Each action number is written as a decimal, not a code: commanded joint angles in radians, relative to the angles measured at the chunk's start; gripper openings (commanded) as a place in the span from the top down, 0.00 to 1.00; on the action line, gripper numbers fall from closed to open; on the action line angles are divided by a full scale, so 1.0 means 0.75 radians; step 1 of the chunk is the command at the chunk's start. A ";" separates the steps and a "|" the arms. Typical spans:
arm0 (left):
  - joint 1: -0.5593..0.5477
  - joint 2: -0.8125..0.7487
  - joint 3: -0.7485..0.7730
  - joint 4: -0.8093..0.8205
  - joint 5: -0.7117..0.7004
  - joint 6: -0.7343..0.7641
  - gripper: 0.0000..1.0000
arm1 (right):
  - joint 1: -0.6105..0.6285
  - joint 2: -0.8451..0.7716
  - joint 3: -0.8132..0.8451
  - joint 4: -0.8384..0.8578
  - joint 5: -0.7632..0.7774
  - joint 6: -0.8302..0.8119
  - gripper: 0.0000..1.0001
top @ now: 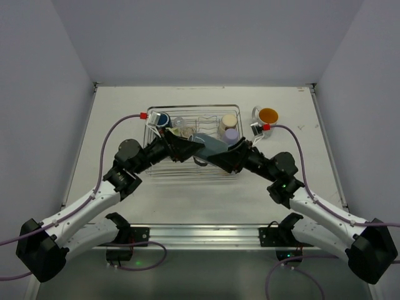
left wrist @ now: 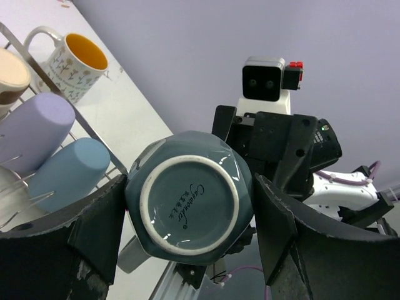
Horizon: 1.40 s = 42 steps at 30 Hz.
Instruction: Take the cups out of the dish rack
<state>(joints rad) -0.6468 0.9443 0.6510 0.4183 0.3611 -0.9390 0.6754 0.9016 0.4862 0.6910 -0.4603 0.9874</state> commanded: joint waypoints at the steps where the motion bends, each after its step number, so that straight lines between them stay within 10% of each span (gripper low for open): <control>1: -0.005 -0.032 -0.007 0.244 0.032 -0.055 0.62 | 0.028 0.072 0.057 0.289 0.075 0.088 0.49; 6: -0.003 -0.075 0.028 0.077 -0.001 0.031 0.09 | 0.036 0.070 0.027 0.310 0.170 0.105 0.99; 9: -0.003 -0.106 0.075 -0.050 -0.023 0.145 0.00 | 0.036 -0.007 0.031 0.139 0.221 0.036 1.00; 21: -0.001 -0.173 0.353 -1.013 -0.536 0.757 0.00 | -0.213 -0.186 0.636 -1.546 0.718 -0.653 1.00; 28: -0.003 -0.138 0.308 -1.153 -0.731 0.878 0.00 | -0.503 0.119 0.767 -1.727 0.785 -0.848 1.00; 42: -0.003 -0.065 0.281 -1.161 -0.809 0.925 0.00 | -0.586 0.782 0.974 -1.689 0.753 -0.975 1.00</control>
<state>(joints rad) -0.6502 0.8818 0.8425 -0.4465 -0.2169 -0.2802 0.2390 1.4750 1.1454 -0.6323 0.1059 0.3065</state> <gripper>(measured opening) 0.997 0.157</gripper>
